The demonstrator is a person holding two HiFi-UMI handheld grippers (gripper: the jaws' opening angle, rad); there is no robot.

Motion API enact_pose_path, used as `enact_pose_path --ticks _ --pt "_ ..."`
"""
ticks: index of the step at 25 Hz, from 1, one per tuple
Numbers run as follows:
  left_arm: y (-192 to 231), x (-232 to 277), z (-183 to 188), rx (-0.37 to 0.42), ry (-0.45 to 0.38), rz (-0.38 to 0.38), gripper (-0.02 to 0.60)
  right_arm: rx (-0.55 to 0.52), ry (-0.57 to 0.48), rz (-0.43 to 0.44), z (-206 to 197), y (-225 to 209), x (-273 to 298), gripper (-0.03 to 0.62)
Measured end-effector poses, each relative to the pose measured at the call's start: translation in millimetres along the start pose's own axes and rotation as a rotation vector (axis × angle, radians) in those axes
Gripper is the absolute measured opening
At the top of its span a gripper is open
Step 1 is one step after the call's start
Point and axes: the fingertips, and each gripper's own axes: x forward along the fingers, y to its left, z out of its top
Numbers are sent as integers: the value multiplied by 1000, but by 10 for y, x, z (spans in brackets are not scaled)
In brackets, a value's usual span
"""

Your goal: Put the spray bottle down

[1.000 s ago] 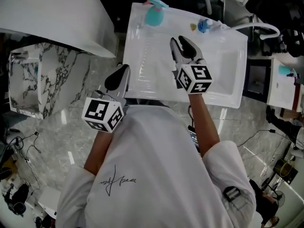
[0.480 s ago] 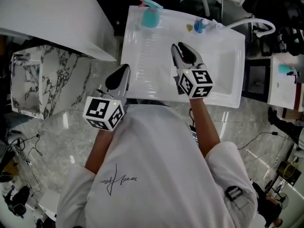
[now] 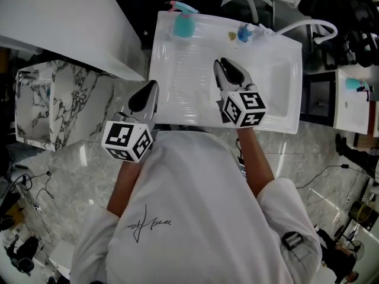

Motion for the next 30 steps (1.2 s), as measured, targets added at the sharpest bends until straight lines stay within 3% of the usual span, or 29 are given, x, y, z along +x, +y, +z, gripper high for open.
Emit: enact_pose_path --ticks 30 --pt "-25 -62 -86 -6 3 28 48 32 68 5 -150 -6 -565 -5"
